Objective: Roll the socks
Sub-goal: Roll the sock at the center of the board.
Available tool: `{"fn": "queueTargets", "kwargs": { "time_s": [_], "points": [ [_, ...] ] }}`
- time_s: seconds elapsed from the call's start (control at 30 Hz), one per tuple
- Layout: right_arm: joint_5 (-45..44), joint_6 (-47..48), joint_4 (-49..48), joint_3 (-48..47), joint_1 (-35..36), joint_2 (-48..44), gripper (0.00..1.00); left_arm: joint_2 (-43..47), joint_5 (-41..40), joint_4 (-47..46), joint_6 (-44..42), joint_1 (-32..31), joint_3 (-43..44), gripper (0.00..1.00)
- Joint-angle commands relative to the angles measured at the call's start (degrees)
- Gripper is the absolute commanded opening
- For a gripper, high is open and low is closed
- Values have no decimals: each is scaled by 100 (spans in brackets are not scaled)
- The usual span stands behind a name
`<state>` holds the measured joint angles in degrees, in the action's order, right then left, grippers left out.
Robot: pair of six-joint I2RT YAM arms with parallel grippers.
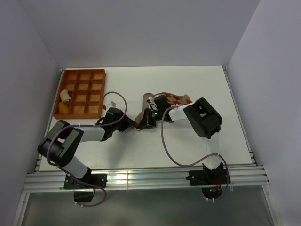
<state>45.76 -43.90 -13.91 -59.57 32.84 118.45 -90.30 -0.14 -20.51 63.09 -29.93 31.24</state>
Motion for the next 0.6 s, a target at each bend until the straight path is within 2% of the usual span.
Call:
{"fn": "queueTargets", "kwargs": {
  "time_s": [0.0,0.13,0.33,0.43,0.53,0.57],
  "points": [
    [-287,118,442,183,21,266,1,-189,49,188,-104,-100,145,37],
    [-418,171,521,165,21,205,3,-268,41,337,-121,-118,233,29],
    [-717,496,916,42,21,-67,11,-330,40,583,-209,-127,400,11],
    [-1085,838,1276,-46,64,-419,21,-356,41,819,-280,-127,566,1],
    [-1708,1348,1759,-169,152,-954,31,-374,-223,1153,-376,-144,716,0],
    [-1954,1593,1978,-212,240,-1112,37,-365,-267,1216,-420,-144,777,0]
  ]
}}
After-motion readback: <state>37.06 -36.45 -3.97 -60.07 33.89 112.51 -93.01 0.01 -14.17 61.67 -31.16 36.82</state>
